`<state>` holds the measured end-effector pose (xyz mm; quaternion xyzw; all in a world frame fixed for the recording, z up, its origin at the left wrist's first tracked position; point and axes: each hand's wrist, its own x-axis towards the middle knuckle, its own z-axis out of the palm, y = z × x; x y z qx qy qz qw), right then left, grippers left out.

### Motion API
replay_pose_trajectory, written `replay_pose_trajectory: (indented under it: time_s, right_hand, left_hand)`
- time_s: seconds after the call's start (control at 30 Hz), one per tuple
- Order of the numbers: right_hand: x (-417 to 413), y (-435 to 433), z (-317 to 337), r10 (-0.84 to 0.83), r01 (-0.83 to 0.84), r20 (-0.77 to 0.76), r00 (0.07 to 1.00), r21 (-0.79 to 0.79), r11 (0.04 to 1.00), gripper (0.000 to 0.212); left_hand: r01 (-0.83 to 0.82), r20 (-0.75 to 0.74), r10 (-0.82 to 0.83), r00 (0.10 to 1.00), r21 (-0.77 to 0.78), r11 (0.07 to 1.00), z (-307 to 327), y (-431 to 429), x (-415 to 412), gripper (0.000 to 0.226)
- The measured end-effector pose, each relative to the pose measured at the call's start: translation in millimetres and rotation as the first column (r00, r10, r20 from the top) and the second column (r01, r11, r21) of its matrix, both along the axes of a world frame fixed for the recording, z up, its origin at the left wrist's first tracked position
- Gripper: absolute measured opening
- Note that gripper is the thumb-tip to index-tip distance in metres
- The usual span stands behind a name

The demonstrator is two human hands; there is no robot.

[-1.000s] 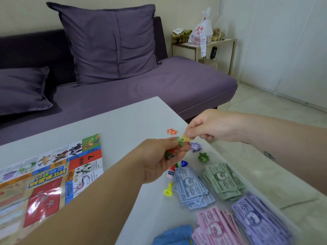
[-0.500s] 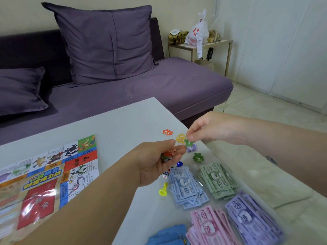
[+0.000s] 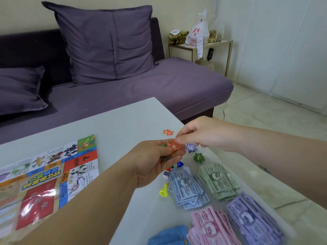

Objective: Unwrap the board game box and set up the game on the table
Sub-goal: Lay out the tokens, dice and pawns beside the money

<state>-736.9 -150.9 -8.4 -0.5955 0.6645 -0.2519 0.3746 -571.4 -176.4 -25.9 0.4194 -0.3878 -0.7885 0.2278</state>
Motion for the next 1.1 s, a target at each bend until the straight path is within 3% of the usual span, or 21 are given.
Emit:
replay_pose_trajectory:
  time_s: [0.37, 0.47, 0.6, 0.7, 0.9, 0.97, 1.1]
  right_hand:
    - [15.3, -15.9, -6.5, -0.060, 0.032, 0.191, 0.980, 0.142, 0.989, 0.009]
    - [14.3, -22.2, -7.8, -0.114, 0.073, 0.275, 0.955, 0.156, 0.985, 0.015]
    - [13.2, -28.8, -5.0, -0.127, 0.084, 0.335, 0.934, 0.139, 0.987, 0.008]
    - [17.9, -31.9, -5.9, -0.080, 0.055, 0.257, 0.963, 0.103, 0.993, 0.007]
    - [28.8, -36.7, -4.6, 0.066, -0.064, -0.068, 0.996, 0.027, 0.998, 0.009]
    - [31.8, -41.0, -4.3, 0.087, -0.084, -0.083, 0.993, 0.047, 0.995, 0.005]
    - [31.1, -54.7, -2.5, -0.018, 0.012, 0.082, 0.996, 0.076, 0.997, 0.005]
  left_hand:
    - [-0.052, 0.088, 0.059, 0.994, -0.081, 0.995, -8.6, -9.6, 7.5, 0.016]
    - [-0.142, 0.029, 0.142, 0.989, -0.012, 0.990, -8.4, -12.0, 10.1, 0.016]
    - [-0.238, -0.057, 0.248, 0.967, 0.138, 0.961, -7.7, -17.3, 16.9, 0.022]
    - [-0.209, -0.062, 0.218, 0.974, 0.130, 0.969, -7.1, -17.9, 19.1, 0.020]
    - [-0.106, 0.030, 0.107, 0.994, -0.034, 0.994, -9.9, -21.0, 17.3, 0.026]
    - [-0.100, 0.034, 0.102, 0.994, -0.058, 0.993, -10.2, -23.3, 16.7, 0.025]
    - [-0.179, 0.011, 0.180, 0.984, -0.051, 0.982, -10.7, -31.1, 16.4, 0.020]
